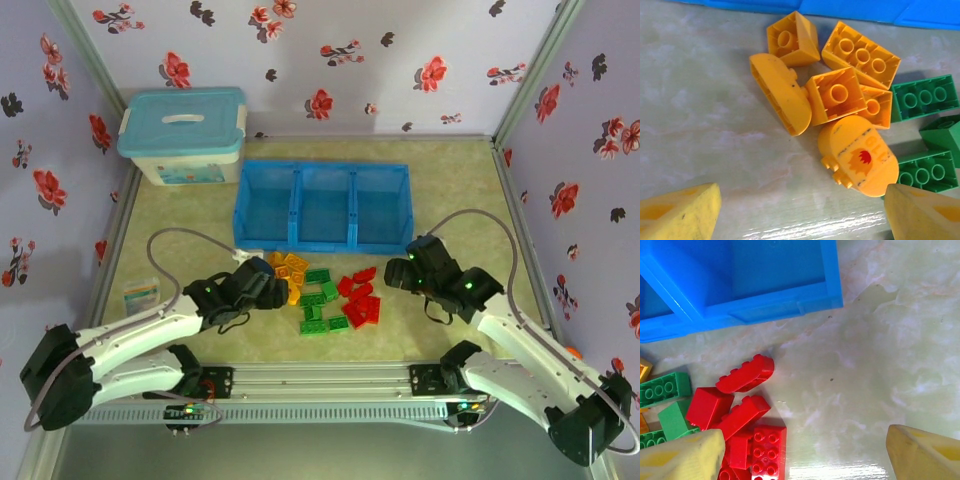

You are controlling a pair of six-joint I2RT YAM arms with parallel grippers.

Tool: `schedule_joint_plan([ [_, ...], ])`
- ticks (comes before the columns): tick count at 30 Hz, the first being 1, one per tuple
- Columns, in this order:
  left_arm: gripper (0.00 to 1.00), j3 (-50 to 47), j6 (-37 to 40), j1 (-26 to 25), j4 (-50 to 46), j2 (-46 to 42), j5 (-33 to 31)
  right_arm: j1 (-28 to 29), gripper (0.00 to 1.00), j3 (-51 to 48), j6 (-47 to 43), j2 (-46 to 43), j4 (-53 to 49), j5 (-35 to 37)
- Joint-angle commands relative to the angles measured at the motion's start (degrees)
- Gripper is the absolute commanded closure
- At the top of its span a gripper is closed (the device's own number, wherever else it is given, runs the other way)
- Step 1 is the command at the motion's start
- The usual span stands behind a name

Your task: Sort the legos into containers by color

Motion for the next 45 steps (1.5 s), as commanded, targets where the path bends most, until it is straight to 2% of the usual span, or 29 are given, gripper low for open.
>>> schedule_joint_plan([
  [1,0.18,0.47,-2.43,-0.40,2.97,0.89,-0.01,0.92,0.17,-0.38,1.87,0.47,2.45,1.27],
  [5,0.22,1.31,-1.78,-0.38,4.28,3.15,-0.25,1.80,0.18,0.57,1.70,2.71,3.66,1.34],
  [15,0.34,8.50,-1.19,-0.40,3.80,14.98,-1.09,3.26,0.22,2.28,1.43,6.44,5.51,1.76],
  [26,0.39,15.82,-0.33,0.10,-0.01,22.97,-3.26,3.34,0.22,1.92,1.00,6.62,6.35,2.29],
  [45,0.42,18.87,0.29,1.62,-1.14,28.62,-3.49,3.34,0.23,1.42,0.73,8.02,7.93,2.57],
])
